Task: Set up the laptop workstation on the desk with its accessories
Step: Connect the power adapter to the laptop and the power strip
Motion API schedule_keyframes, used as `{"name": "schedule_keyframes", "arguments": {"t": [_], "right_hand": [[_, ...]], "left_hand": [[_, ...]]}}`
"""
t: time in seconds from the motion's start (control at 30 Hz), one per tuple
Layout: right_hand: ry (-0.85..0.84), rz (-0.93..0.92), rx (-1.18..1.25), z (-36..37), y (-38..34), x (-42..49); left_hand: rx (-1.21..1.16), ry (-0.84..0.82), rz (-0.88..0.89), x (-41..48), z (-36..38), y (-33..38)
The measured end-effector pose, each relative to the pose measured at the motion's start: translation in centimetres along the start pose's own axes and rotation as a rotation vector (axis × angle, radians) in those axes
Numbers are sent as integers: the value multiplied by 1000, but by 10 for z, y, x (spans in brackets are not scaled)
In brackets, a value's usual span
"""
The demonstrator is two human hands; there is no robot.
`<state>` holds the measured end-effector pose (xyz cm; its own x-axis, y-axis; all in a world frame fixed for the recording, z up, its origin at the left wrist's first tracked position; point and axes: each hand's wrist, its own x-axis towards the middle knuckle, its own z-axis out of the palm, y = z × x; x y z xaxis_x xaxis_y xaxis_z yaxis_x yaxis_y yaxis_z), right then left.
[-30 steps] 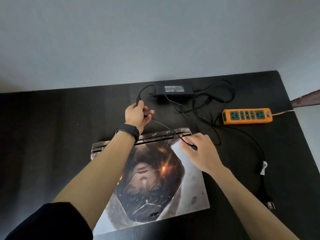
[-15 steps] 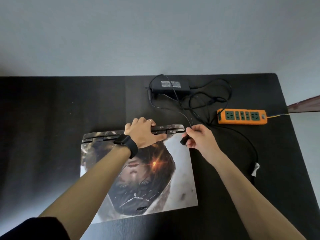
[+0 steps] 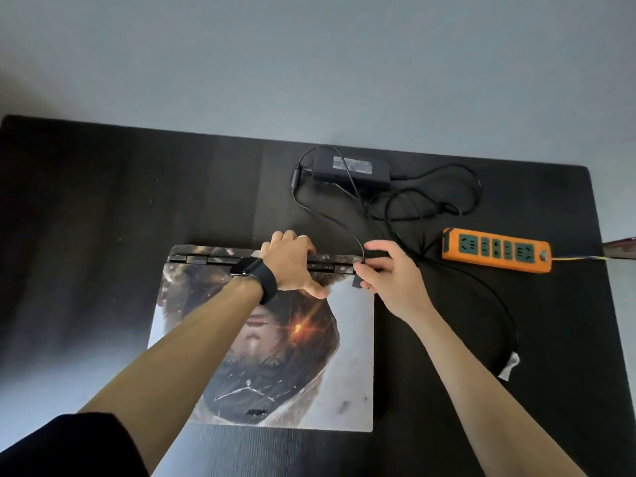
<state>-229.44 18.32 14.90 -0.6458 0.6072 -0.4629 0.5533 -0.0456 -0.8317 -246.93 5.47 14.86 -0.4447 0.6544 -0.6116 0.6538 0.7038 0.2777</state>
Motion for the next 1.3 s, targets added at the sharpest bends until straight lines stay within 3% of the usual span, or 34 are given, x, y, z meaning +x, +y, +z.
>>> {"name": "schedule_keyframes", "arguments": {"t": [0.17,0.33,0.47,0.6,0.77,0.87,1.0,1.07,1.17,1.27,1.3], "right_hand": [[-70,-417,-581,0,15,-13],[-334,-483,-860,-24,8,-12],[-415,-614,-998,-34,-5,3],[-386,-715,-1171,-40,-10,18],[-279,-883,-1374,-30,4,10],[-122,-815,-1309,-19,13,5],[89,-482,-934,-3,7,21],[147,-467,-826,9,3,27],[54,-499,-771,31,1,33],[-69,-212,-555,45,-3,39],[-70,-198,-541,49,-4,42]], "left_hand": [[-21,30,9,-10,10,-1],[13,102,9,-18,9,-19],[-12,151,-4,-28,14,-35],[3,153,-51,-28,14,-32],[0,24,-85,-14,-1,-28],[-6,3,-81,-11,-1,-28],[-8,-26,-58,-8,-3,-29],[-33,-41,-40,-7,-3,-33],[-68,-14,-20,-8,0,-39],[-77,22,-6,-9,5,-41],[-81,32,-2,-10,6,-42]]}}
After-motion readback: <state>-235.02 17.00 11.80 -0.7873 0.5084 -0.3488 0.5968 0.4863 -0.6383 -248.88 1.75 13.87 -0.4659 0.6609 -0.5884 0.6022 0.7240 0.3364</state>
